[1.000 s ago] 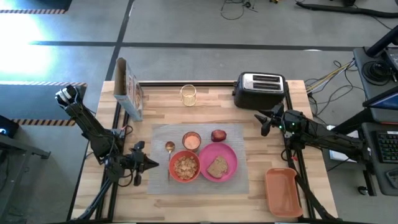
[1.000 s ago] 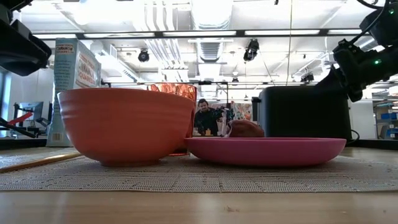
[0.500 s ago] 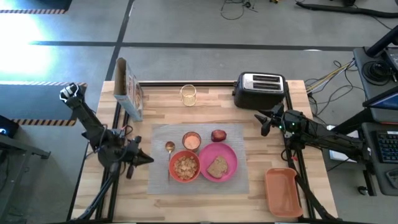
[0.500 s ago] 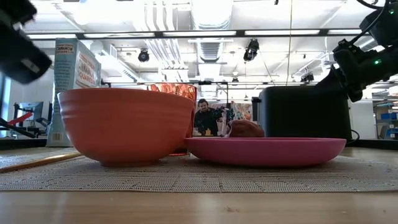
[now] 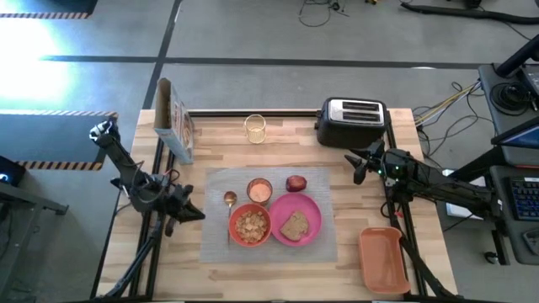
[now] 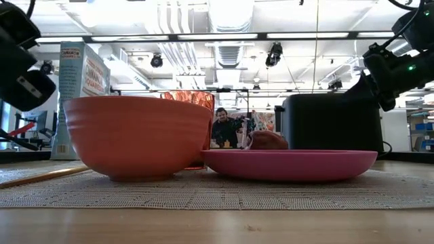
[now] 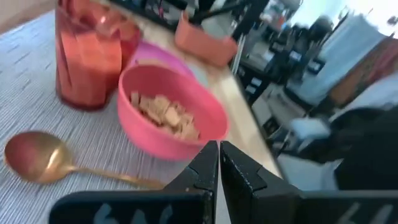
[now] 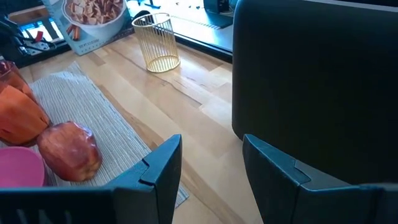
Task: Arrange a breakfast setting
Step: Return to Home Position
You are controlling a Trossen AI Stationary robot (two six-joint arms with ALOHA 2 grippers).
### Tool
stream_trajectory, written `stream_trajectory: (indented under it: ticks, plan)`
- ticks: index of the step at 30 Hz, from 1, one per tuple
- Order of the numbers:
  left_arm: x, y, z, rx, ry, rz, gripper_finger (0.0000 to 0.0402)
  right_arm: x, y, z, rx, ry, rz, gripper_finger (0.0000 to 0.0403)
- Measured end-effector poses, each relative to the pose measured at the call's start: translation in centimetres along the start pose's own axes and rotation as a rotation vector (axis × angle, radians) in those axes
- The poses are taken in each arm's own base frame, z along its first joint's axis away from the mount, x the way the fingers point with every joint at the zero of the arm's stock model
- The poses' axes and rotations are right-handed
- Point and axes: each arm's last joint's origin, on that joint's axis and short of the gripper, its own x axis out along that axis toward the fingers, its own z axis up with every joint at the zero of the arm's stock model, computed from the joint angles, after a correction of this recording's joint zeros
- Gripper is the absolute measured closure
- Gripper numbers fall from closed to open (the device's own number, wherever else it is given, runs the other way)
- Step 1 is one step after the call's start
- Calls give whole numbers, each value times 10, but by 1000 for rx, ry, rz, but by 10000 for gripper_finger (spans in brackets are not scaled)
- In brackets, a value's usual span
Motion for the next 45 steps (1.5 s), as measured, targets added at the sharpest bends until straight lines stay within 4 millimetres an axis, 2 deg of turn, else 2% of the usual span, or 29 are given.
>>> stream_trajectory:
  ticks: [6, 14, 26, 45]
  plan:
    - [-4, 5, 12, -72, -108, 8, 402, 0, 0, 0, 0, 2, 0, 243]
    - [-2, 10, 16, -83, -140, 56, 402, 0, 0, 0, -1, 2, -1, 243]
    - [2, 33, 33, -140, -310, 291, 402, 0, 0, 0, -1, 2, 0, 243]
    - [3, 36, 34, -135, -306, 334, 402, 0, 0, 0, -1, 3, -1, 243]
